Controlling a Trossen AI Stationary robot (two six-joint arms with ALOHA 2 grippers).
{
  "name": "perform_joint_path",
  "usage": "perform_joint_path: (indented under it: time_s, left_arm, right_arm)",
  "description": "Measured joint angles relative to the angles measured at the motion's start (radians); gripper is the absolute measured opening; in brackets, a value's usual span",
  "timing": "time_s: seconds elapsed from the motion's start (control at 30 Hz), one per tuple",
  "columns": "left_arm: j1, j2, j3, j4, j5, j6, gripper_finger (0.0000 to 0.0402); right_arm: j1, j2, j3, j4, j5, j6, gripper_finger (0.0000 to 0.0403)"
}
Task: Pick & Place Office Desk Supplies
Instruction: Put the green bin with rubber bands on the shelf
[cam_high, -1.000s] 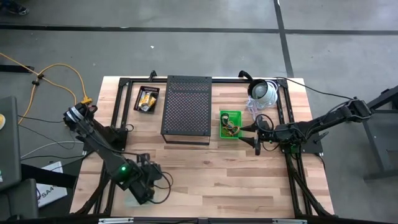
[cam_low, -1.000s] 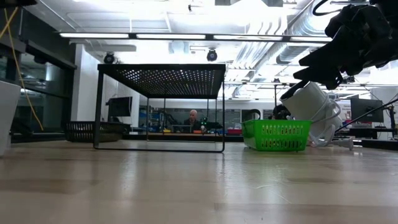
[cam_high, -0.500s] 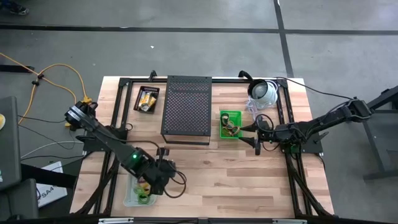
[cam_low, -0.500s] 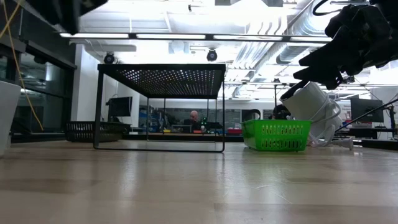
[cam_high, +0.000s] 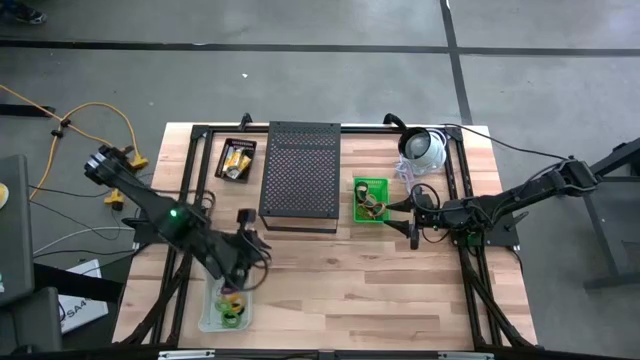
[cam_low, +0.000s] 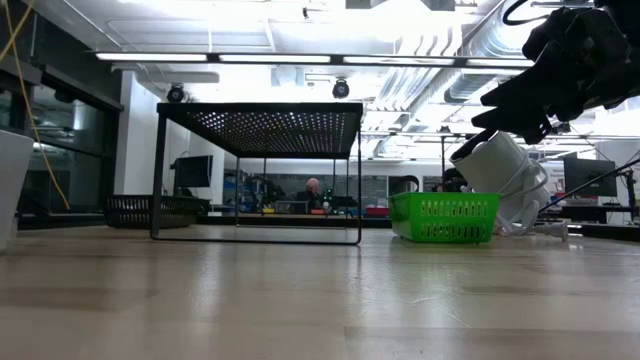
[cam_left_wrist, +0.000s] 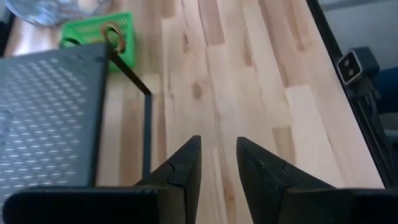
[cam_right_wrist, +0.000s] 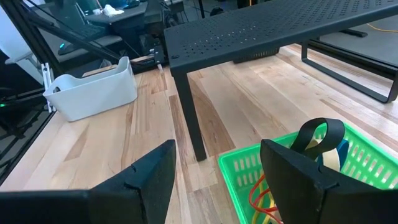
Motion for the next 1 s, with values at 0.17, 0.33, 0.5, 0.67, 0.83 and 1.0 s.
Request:
perform_joint_path:
  time_s: [0.17,0.33,0.5,0.67,0.83,1.0]
  left_arm:
    - [0.042,-0.094,-0.023,0.000,0.000,0.058,0.0096]
    - [0.099,-0.167,-0.056,-0.002,0.003,0.073,0.0096]
    - [0.137,-0.189,-0.057,-0.008,0.018,0.063,0.0096]
    - [0.144,-0.191,-0.057,0.000,0.018,0.065,0.0096]
    - [0.144,-0.191,-0.057,0.019,0.018,0.089,0.0096]
    - [0.144,-0.191,-0.057,0.036,0.018,0.088,0.0096]
  right_arm:
    - [0.000,0.000,0.000,0.000,0.000,0.000,0.0223]
    - [0.000,0.000,0.000,0.000,0.000,0.000,0.0223]
    - [0.000,0.000,0.000,0.000,0.000,0.000,0.0223]
    - [0.000,0.000,0.000,0.000,0.000,0.000,0.0223]
    - [0.000,0.000,0.000,0.000,0.000,0.000,0.0223]
    - [0.000,0.000,0.000,0.000,0.000,0.000,0.0223]
